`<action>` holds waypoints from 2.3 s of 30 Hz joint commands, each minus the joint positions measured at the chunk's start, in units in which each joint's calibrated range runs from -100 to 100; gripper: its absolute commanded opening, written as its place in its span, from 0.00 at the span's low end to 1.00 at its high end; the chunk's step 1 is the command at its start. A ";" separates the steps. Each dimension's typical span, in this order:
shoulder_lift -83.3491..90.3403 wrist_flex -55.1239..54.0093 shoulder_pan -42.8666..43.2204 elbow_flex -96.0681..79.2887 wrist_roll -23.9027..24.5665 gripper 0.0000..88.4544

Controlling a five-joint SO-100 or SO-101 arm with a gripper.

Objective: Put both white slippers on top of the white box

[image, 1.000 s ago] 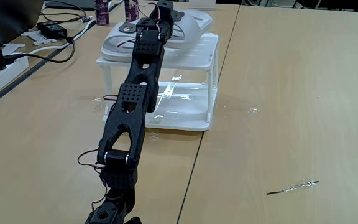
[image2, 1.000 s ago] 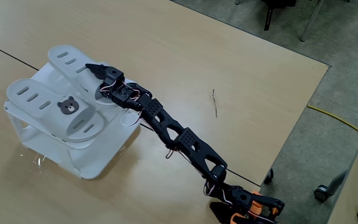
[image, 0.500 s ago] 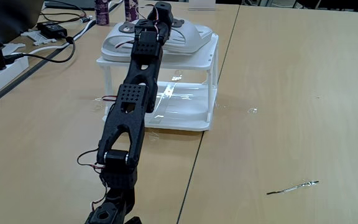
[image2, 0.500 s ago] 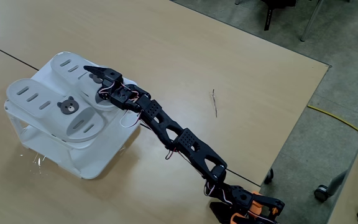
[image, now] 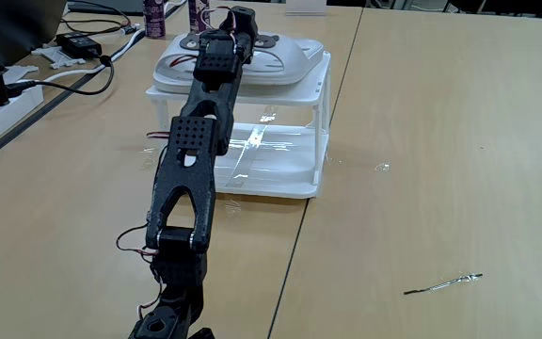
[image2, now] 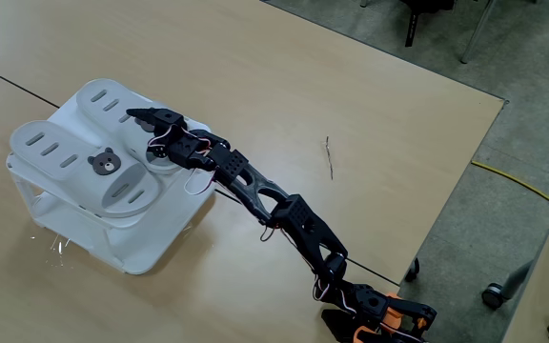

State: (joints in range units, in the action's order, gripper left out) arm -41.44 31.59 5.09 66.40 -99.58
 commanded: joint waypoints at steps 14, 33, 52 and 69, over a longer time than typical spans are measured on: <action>45.61 -0.18 -0.41 -48.49 -0.42 0.36; 98.95 -0.79 0.09 -95.40 -0.42 0.35; 103.83 -105.53 -0.41 -131.67 -0.42 0.01; 137.07 -131.16 0.25 -166.40 -0.42 0.01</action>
State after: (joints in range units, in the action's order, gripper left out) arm 91.26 -99.40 5.17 -99.55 -99.58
